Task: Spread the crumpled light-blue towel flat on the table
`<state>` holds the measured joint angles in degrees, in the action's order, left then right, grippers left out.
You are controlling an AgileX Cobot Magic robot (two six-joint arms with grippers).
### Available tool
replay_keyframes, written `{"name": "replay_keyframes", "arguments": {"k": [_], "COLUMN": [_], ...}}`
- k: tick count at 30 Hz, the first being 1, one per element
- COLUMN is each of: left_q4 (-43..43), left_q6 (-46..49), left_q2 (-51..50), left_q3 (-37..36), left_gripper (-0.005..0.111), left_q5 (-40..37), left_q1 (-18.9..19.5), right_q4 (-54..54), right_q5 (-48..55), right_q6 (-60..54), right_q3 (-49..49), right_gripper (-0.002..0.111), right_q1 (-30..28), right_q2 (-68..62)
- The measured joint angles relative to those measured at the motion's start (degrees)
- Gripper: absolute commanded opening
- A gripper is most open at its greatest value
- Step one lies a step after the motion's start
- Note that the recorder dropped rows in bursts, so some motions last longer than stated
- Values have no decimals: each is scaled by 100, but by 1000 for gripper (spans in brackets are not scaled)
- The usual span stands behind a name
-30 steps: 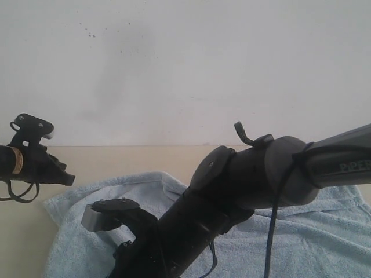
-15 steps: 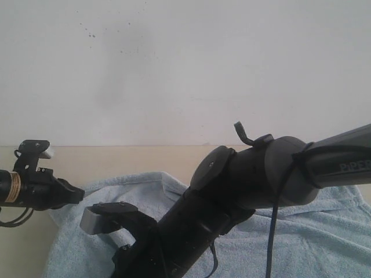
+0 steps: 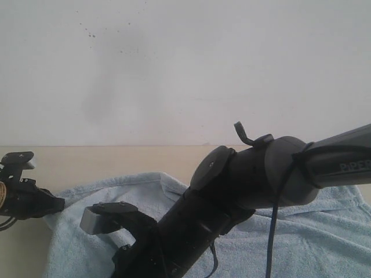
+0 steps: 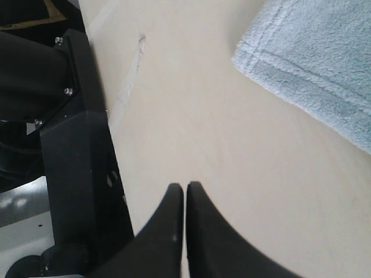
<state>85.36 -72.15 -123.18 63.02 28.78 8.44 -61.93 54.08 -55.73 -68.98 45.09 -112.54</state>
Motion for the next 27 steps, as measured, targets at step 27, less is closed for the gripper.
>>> {"name": "replay_keyframes", "arguments": {"k": [27], "left_q4": [748], "left_q6": [-752], "left_q2": [360], "left_q3": [878], "left_gripper": [4], "left_q5": [1584], "left_q1": [39], "right_q4": [202], "right_q5": [-568], "right_q6": [47], "right_q3": [0], "right_gripper": [1], "right_q1": [-85], "right_q2": [334]}}
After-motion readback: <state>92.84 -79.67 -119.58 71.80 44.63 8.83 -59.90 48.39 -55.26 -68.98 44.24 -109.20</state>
